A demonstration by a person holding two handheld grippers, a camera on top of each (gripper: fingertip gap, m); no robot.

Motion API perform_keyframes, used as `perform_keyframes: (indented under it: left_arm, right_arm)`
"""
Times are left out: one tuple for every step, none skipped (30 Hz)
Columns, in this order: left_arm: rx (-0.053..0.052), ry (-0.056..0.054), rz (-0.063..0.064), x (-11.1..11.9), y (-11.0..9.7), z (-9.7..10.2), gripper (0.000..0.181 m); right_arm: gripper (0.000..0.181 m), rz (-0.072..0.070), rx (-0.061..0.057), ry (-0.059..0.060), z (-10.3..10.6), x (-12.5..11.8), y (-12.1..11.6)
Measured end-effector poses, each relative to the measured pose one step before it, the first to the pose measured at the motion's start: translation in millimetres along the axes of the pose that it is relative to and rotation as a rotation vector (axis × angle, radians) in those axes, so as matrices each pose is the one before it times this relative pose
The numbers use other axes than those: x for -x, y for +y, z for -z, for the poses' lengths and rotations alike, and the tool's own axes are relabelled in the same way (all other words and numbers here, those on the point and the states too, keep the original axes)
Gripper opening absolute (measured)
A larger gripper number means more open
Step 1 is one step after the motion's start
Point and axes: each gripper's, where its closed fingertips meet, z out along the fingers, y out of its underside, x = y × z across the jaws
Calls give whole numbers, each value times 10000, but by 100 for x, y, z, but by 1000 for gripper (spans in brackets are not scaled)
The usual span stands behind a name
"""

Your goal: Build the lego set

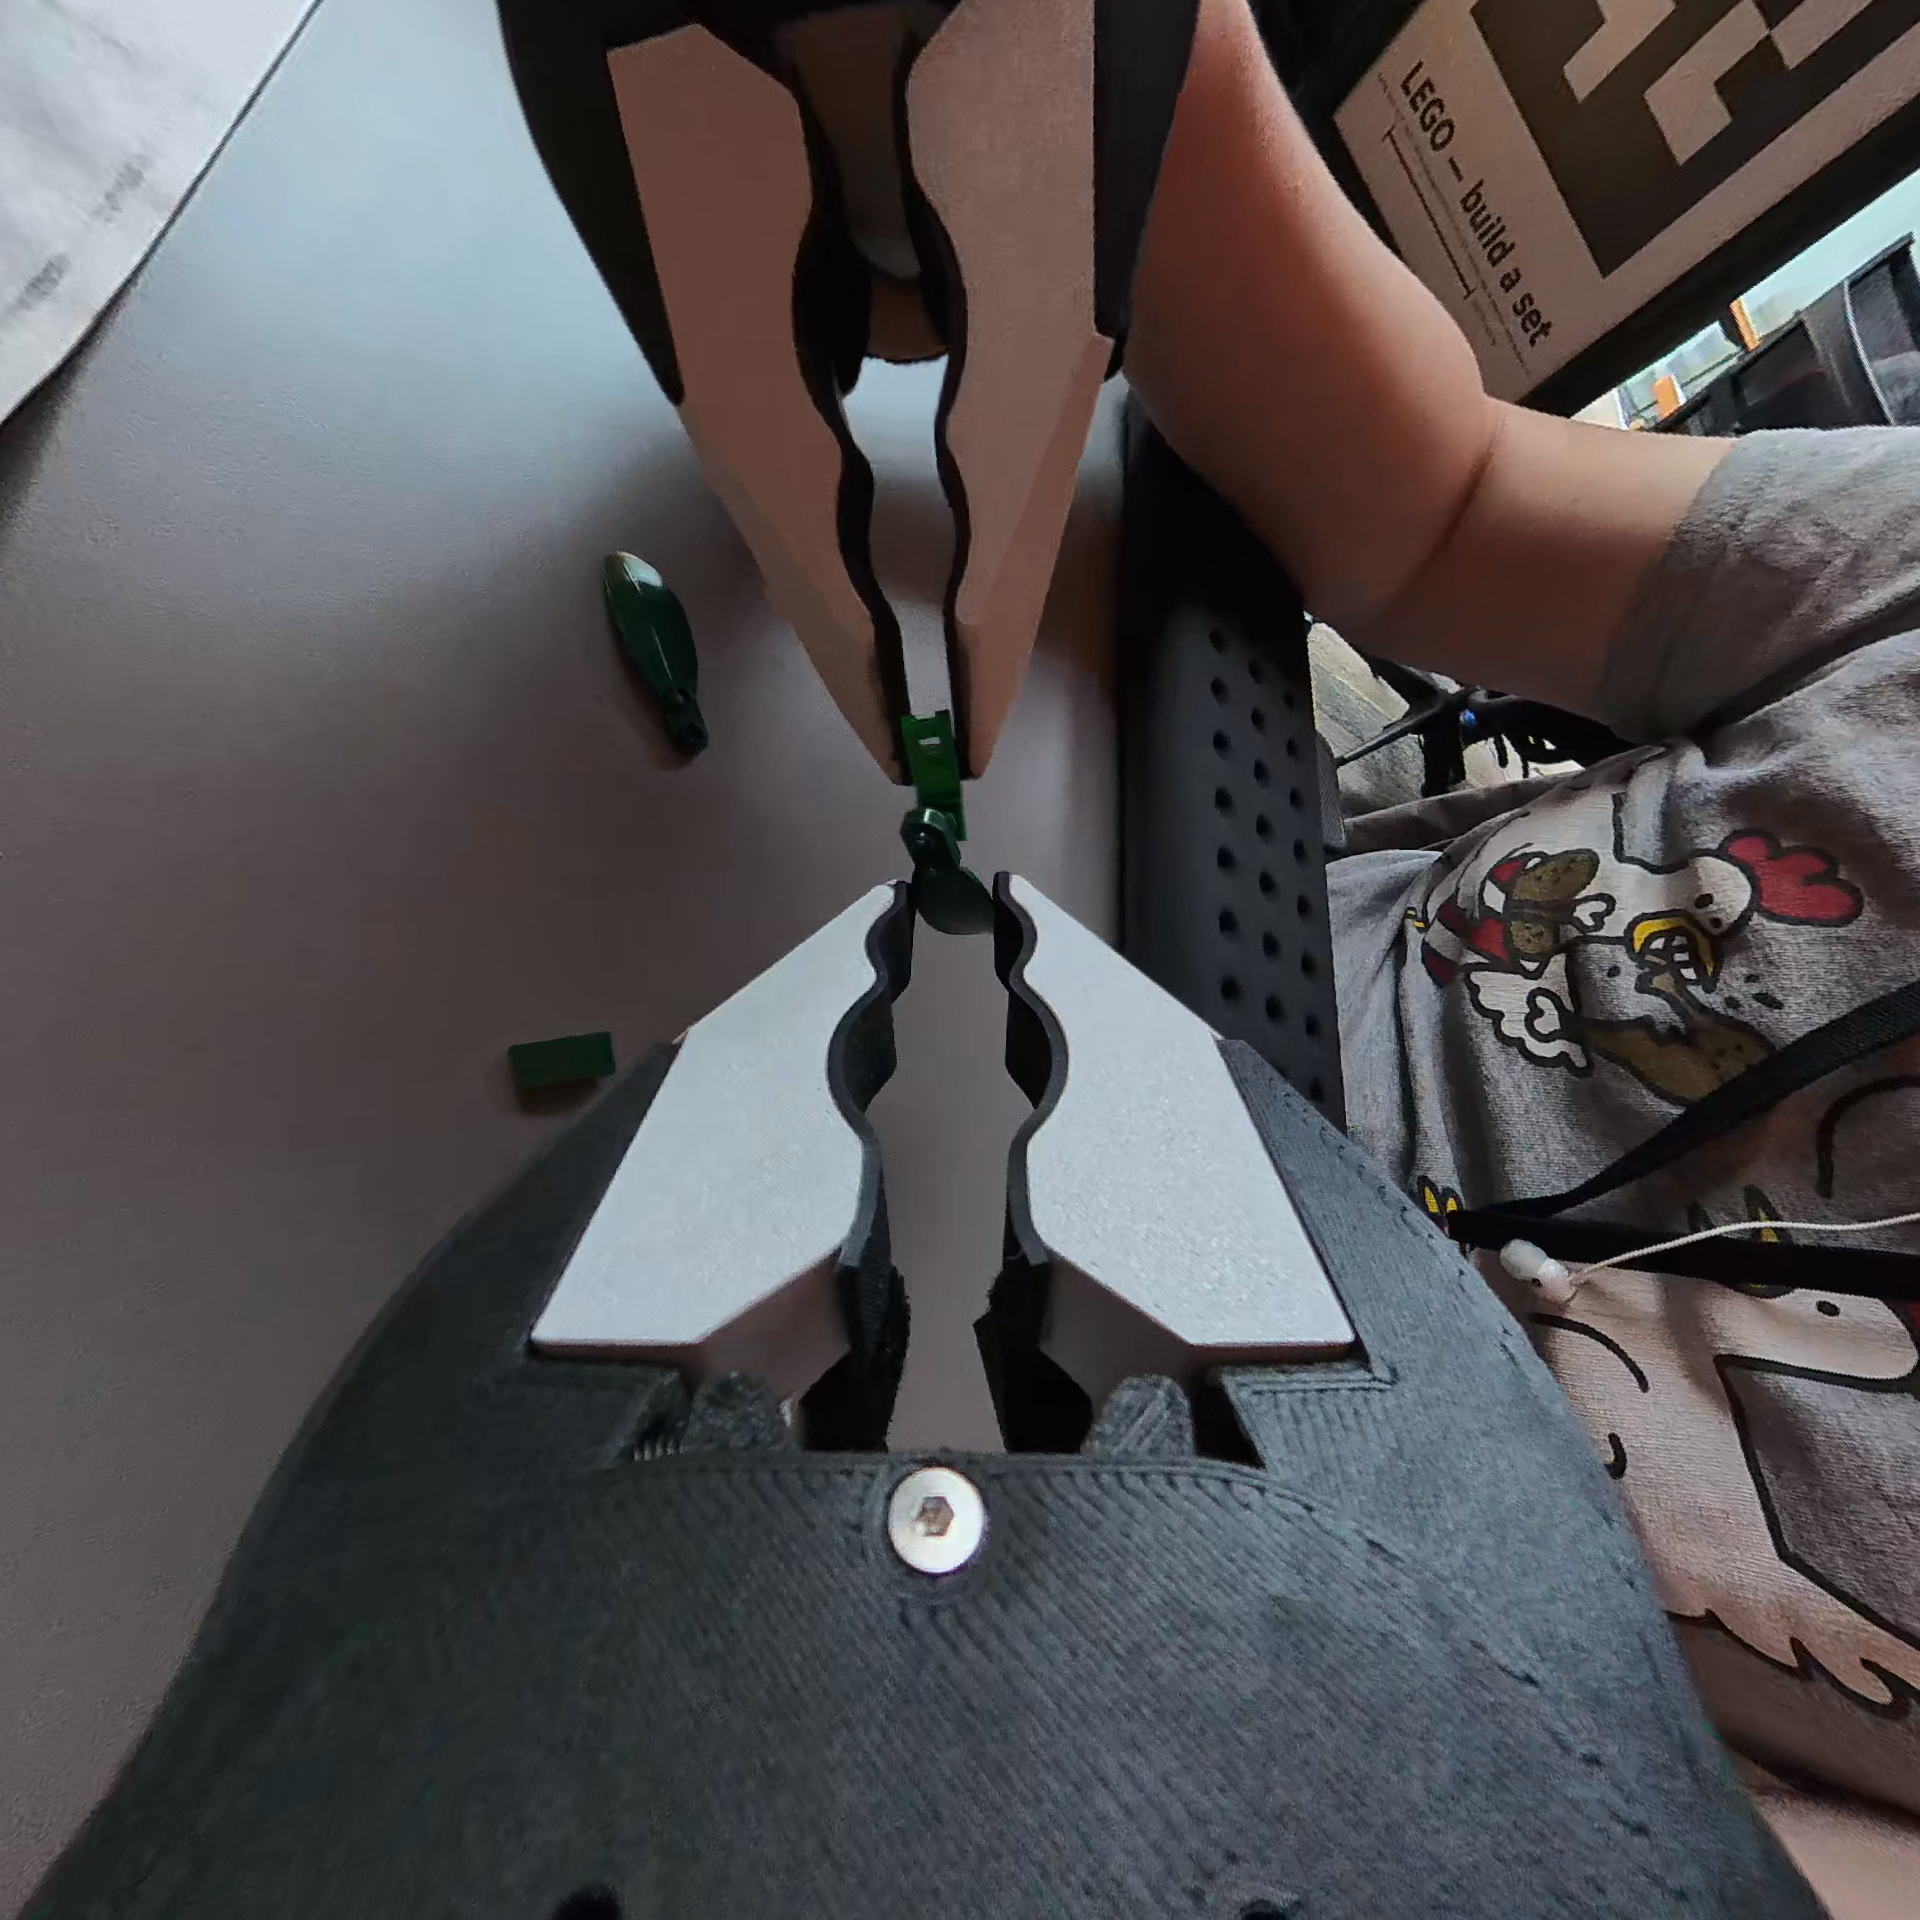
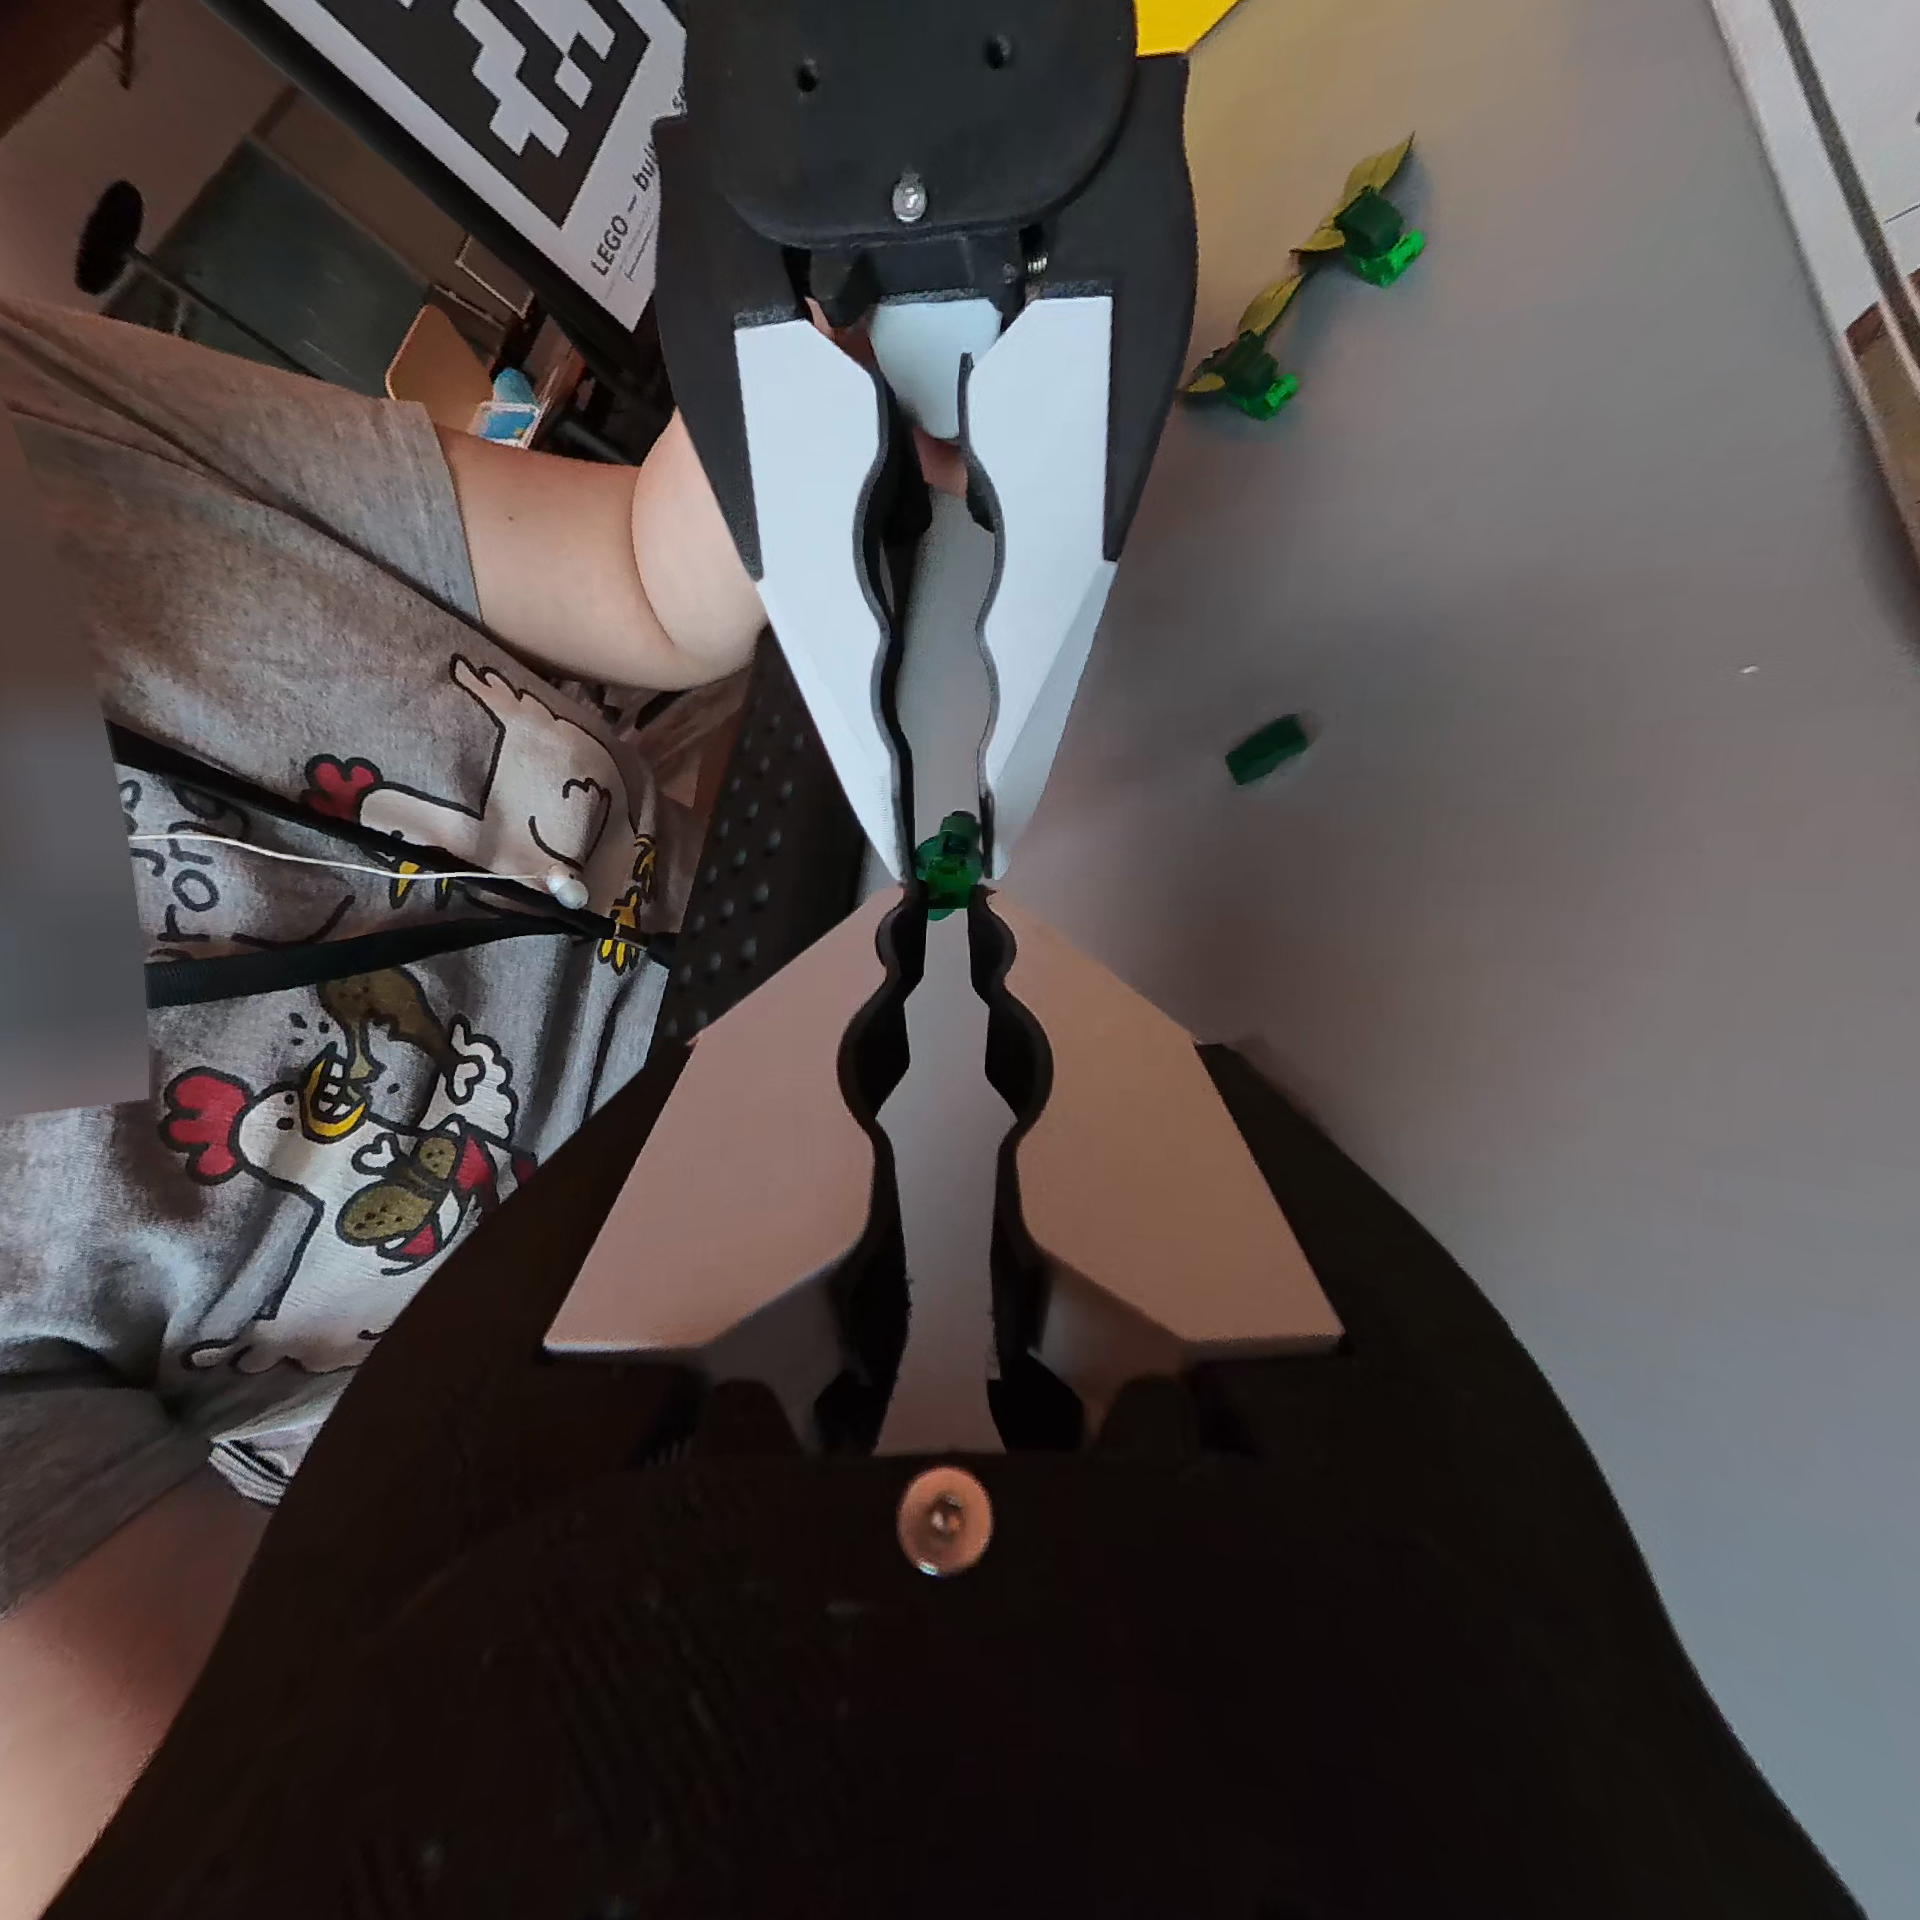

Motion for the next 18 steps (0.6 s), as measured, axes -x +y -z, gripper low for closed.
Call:
perform_keyframes:
  left_arm:
    - [40, 26, 37, -12, 74, -27, 14]
    - [24, 24, 31, -18, 50, -36, 14]
    - [49, -9, 25, 24, 72, -62, 14]
    - [92, 5, -1, -24, 135, -80, 14]
    - [102, -6, -20, -20, 154, -92, 14]
    - [88, -10, -19, -26, 121, -92, 14]
    - [80, 44, -7, -109, 98, -88, 14]
    - [69, 55, 8, -119, 84, -96, 14]
    - [59, 5, 2, -36, 69, -76, 14]
    - [58, -54, -34, 49, 77, -72, 14]
    - [71, -92, -73, 88, 88, -59, 14]
    - [91, -79, -96, 45, 117, -80, 14]
    - [90, -55, -84, 1, 121, -73, 14]
    - [74, -46, -50, 17, 91, -74, 14]
    - [52, -45, -28, 37, 73, -57, 13]
    - [42, -39, -20, 39, 64, -25, 13]
    - [29, -31, -29, 16, 51, 4, 14]
    - [0, -35, -24, 27, -1, 29, 13]
  right_arm:
    - [6, 41, 53, 29, -78, 17, 53]
    - [6, 23, 18, 34, -80, -8, -14]
    - [6, 7, 2, -1, -80, 33, -37]
    - [6, 11, 57, 12, -104, 27, 52]
    - [6, 27, 90, 35, -100, -8, 110]
    - [6, 15, 65, 21, -109, 7, 79]
    - [6, -18, 84, -27, -121, 71, 107]
    - [6, -7, 60, -23, -125, 63, 72]
    - [6, -23, 53, -10, -119, 34, 61]
    - [6, -13, 85, 40, -117, -35, 100]
    - [6, -8, 83, 56, -113, -67, 108]
    - [6, -13, 82, 23, -94, -24, 110]
    - [6, -9, 67, 0, -96, 6, 94]
    - [6, -13, 70, 12, -77, -9, 108]
    - [6, -10, 50, 28, -43, -36, 60]
    - [6, 15, 34, 37, -40, -31, 36]
    - [6, 5, 21, 16, -42, -9, 23]
    - [6, -10, 34, -3, -29, 21, 37]
